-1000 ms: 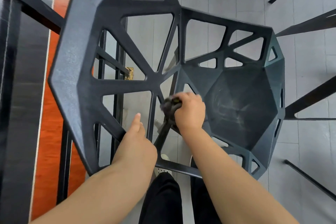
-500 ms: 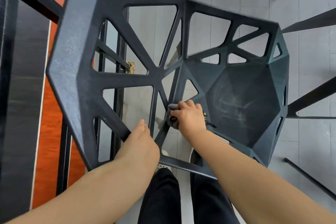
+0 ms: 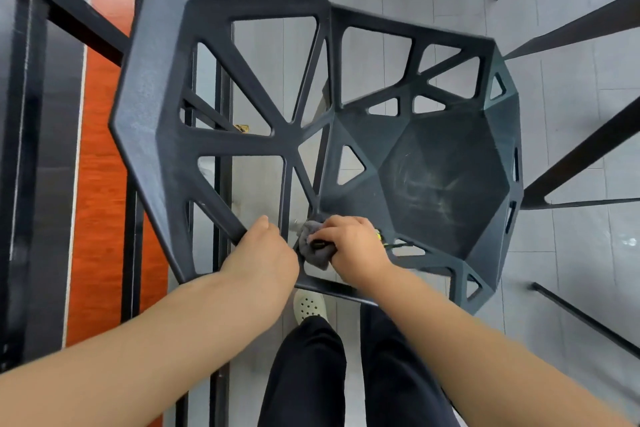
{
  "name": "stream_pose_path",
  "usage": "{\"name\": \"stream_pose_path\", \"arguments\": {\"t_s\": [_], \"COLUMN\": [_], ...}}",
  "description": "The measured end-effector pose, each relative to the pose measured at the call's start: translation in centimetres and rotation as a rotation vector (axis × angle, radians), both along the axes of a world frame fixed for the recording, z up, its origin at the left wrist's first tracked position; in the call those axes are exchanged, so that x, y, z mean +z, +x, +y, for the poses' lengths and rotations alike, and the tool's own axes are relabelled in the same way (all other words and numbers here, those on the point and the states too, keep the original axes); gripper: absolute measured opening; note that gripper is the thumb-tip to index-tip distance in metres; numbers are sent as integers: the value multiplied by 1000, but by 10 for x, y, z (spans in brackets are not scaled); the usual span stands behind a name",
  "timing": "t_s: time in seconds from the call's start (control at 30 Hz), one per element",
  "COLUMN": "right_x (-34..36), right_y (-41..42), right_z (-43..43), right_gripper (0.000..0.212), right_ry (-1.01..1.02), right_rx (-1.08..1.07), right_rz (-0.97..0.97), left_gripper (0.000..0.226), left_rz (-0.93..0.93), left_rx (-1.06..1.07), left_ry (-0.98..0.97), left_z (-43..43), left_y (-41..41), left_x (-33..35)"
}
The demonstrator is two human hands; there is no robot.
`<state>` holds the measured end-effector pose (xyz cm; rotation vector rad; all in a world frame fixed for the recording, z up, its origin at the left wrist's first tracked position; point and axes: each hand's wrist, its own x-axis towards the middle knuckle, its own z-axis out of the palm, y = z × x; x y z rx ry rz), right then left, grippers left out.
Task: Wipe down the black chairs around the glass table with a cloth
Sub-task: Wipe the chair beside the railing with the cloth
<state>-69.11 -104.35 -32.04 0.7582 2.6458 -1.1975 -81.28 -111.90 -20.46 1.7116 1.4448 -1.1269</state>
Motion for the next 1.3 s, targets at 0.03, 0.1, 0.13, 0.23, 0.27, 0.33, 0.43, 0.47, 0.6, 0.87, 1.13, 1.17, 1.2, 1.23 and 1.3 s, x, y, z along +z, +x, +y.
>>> {"name": "stream_pose_path", "arguments": {"t_s": [0.03, 0.1, 0.13, 0.23, 0.27, 0.33, 0.43, 0.47, 0.6, 0.87, 1.13, 1.17, 1.2, 1.23, 1.3], "right_x": [6, 21, 30, 48, 53, 55, 47, 44, 39, 22, 30, 23, 14, 5, -11], "right_y": [5, 14, 18, 26, 28, 35, 56, 65, 102, 217, 154, 144, 137, 131, 121], "right_z": [-8, -24, -31, -45, -49, -56, -68, -71, -66, -34, -10, -13, -15, -14, -8], "right_gripper": [37, 37, 35, 40, 42, 42, 45, 47, 37, 47, 50, 47, 45, 43, 40], "right_ry": [-8, 10, 24, 66, 63, 59, 92, 100, 117, 297, 146, 103, 65, 43, 104], "right_rx": [-32, -52, -49, -16, -18, -81, -198, -227, -361, -390, -321, -276, -259, -271, -300], "right_rz": [81, 183, 208, 216, 215, 230, 214, 203, 211, -111, 32, 41, 40, 25, -42], "left_gripper": [16, 16, 16, 16, 16, 16, 16, 16, 16, 40, 48, 46, 44, 43, 46], "left_rz": [67, 135, 156, 131, 120, 113, 115, 118, 175, 232, -182, -201, -214, -212, -184], "left_rx": [-101, -178, -165, -81, -64, -47, -64, -76, -100, -232, 118, 185, 238, 267, 290], "left_ry": [28, 13, -11, 27, 50, 85, 91, 91, 100, 266, 528, 562, 562, 580, 604], "left_z": [1, 1, 0, 1, 1, 0, -2, -3, -4, -15, -16, -14, -13, -12, -8], "left_y": [3, 6, 10, 13, 12, 12, 11, 10, 12, 30, 63, 64, 64, 64, 65], "left_x": [3, 3, 5, 9, 8, 10, 11, 12, 14, 17, -36, -42, -48, -54, -60]}}
